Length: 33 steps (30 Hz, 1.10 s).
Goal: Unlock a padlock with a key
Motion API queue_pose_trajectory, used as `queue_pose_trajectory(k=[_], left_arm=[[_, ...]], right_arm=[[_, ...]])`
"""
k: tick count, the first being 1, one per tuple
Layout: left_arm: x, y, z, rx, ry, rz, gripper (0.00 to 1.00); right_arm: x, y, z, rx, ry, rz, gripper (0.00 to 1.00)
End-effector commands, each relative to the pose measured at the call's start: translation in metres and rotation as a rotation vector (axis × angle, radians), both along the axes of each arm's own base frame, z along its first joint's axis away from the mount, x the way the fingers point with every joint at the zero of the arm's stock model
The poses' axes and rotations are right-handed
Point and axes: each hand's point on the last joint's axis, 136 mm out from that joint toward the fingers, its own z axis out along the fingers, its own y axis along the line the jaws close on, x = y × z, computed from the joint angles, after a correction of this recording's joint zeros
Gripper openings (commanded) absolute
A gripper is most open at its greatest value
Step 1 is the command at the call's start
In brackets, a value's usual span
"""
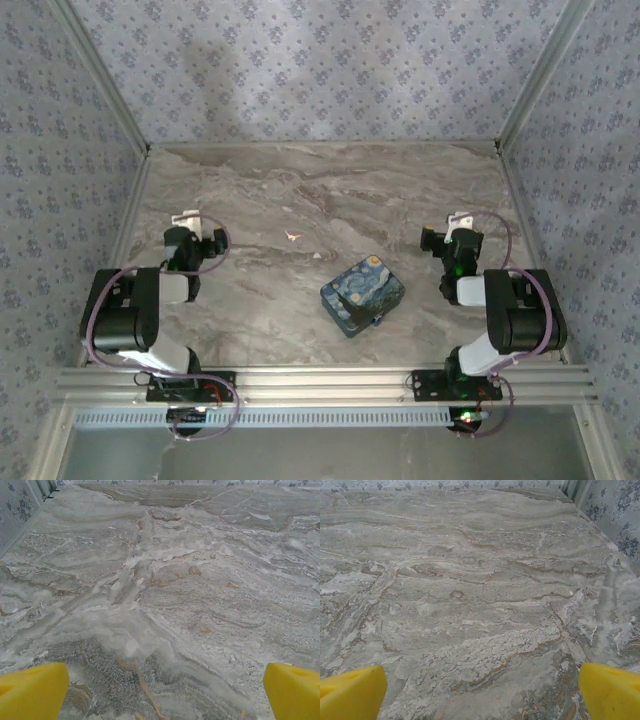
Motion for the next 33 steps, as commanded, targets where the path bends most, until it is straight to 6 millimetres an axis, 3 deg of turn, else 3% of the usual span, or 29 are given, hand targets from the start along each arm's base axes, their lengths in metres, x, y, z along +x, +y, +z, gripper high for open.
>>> queue_pose_trajectory(k=[1,25,28,33], left_arm=[[0.006,-0.001,0.009,0.009,-0.024,-0.018,1.0],[0.006,0.0,0.01,0.003,-0.028,-0.015,1.0],[0.005,0.007,0.02,0.009,0.004,0.033,1.0],[0.003,0.011,0.056,0.003,0.015,0.078,1.0]], right_arm=[[0.005,0.0,0.008,-0.007,-0.024,0.002,1.0],[0.005,0.0,0.008,-0.005,-0.024,0.004,1.0],[0.005,-0.002,0.016,-0.014,-0.012,-0.015,1.0],[0.003,-0.002,0.038,0.007,0.045,-0.026,1.0]])
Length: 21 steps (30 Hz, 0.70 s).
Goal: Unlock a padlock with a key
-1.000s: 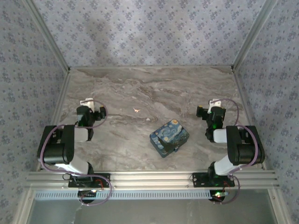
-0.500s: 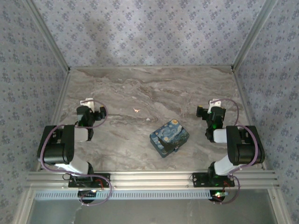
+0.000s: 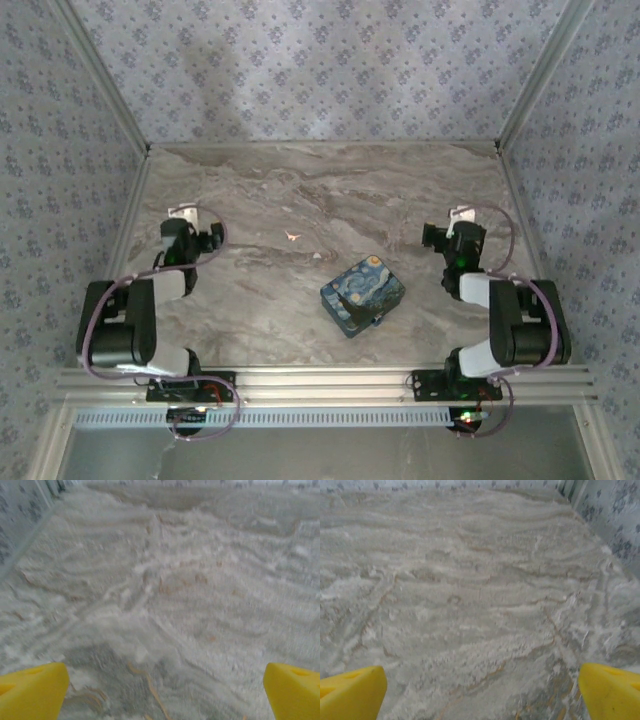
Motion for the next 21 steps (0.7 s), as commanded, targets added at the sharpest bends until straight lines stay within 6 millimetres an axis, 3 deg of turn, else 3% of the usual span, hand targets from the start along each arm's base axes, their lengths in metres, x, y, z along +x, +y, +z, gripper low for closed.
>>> queue_pose_trajectory(k=[1,6,8,10,11,14,21], left_arm=[[-0.003,0.006,0.033,-0.032,-0.009,0.063,1.0],[-0.01,-0.01,0.058,-0.348,0.059,0.096,1.0],[-0.012,-0.027,0.061,-0.495,0.101,0.062,1.0],[-0.016,-0.049,0.062,-0.622,0.133,-0.015,0.99],[-0.021,-0.061,0.063,-0.674,0.145,-0.044,1.0],[-0.044,-0.096,0.062,-0.722,0.182,-0.11,0.99],[-0.124,-0.174,0.036,-0.733,0.298,-0.246,0.94]], right_arm=[[-0.004,0.0,0.018,0.021,0.023,-0.019,1.0],[-0.014,0.016,0.047,0.219,0.007,0.005,1.0],[-0.019,0.02,0.053,0.36,0.032,-0.022,1.0],[-0.035,0.012,0.043,0.561,0.122,-0.188,1.0],[-0.034,0.016,0.044,0.653,0.137,-0.162,1.0],[-0.03,0.033,0.046,0.845,0.147,-0.044,0.97],[-0.056,0.07,0.037,0.898,0.325,0.096,0.88]])
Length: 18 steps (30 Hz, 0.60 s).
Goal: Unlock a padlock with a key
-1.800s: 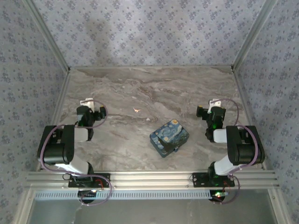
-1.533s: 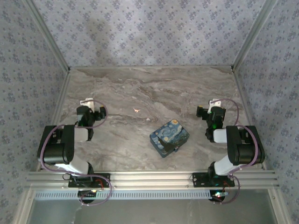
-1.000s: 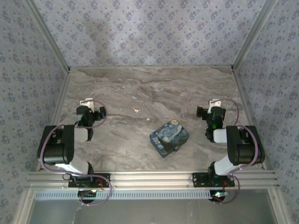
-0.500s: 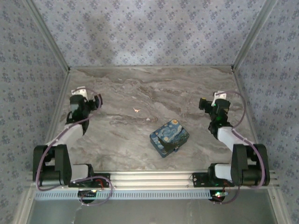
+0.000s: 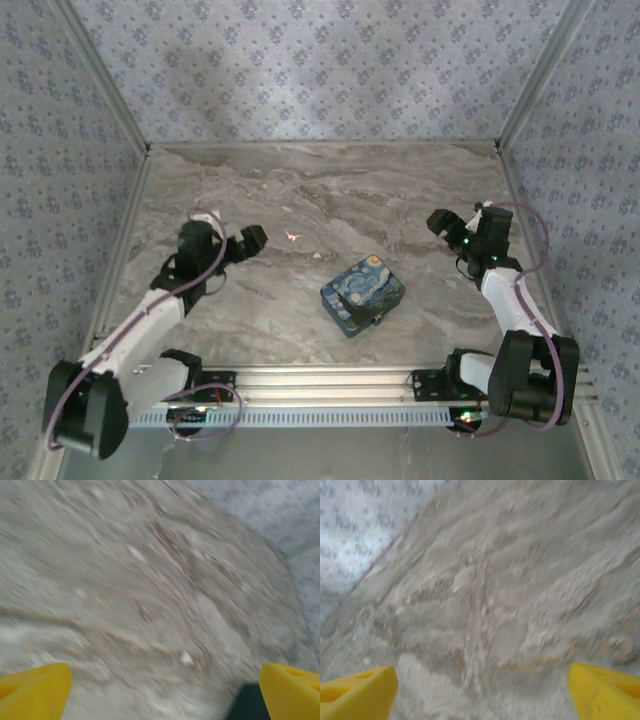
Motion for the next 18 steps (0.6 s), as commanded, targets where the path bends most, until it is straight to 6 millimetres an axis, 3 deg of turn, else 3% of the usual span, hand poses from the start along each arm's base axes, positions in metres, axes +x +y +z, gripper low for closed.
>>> queue_pose_trajectory(k=[1,7,14,18], left_arm=[[-0.034,-0.018,-0.025,-0.049,0.096,-0.011,0.93],[-0.07,-0.069,-0.029,-0.104,0.104,-0.147,0.9],[-0.089,-0.14,-0.022,-0.177,0.07,-0.316,0.89],[-0.1,-0.18,-0.029,-0.197,0.116,-0.421,0.87]], right_arm=[[-0.02,0.032,-0.004,0.118,0.093,0.133,0.86],[-0.045,0.06,-0.023,0.148,0.184,0.244,0.82],[-0.066,0.088,-0.036,0.142,0.249,0.351,0.79],[-0.073,0.1,-0.041,0.133,0.271,0.407,0.75]])
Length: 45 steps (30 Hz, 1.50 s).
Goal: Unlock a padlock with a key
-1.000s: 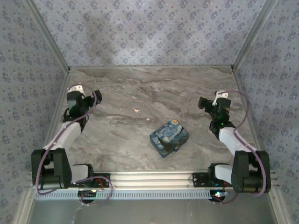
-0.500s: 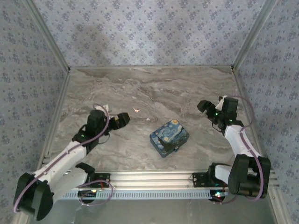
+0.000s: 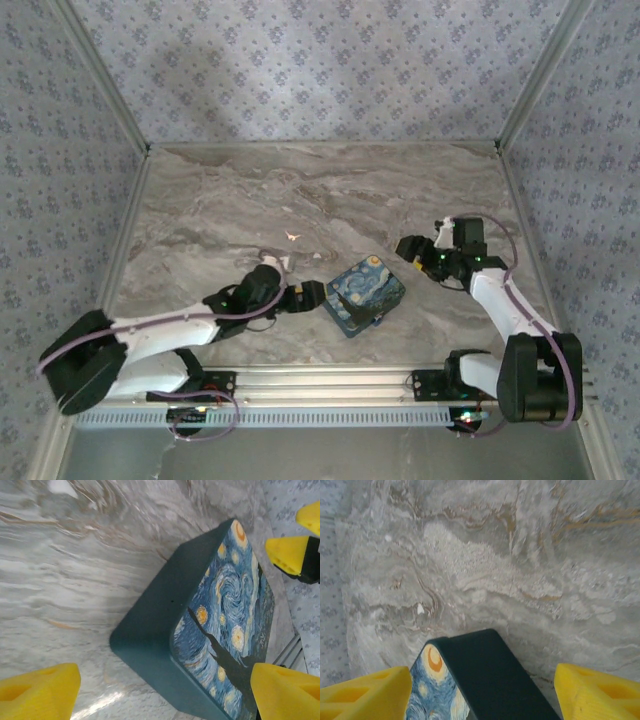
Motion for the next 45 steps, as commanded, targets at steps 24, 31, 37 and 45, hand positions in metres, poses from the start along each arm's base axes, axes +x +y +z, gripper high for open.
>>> queue_pose_trajectory(k=[24,31,37,45], left_arm=[[0.042,-0.107,0.036,-0.169,-0.014,-0.125,0.77],[0.076,-0.108,0.04,-0.18,-0.015,-0.094,0.76],[0.096,-0.088,0.047,-0.129,-0.033,-0.032,0.77],[0.061,-0.034,0.045,0.039,0.012,0.008,0.78]], right_arm=[[-0.019,0.044,-0.022,-0.025,0.078,0.188,0.49],[-0.005,0.045,-0.023,-0.054,0.066,0.132,0.49],[-0.003,0.041,-0.027,-0.085,0.079,0.107,0.55],[-0.005,0.04,-0.026,-0.096,0.076,0.116,0.61]])
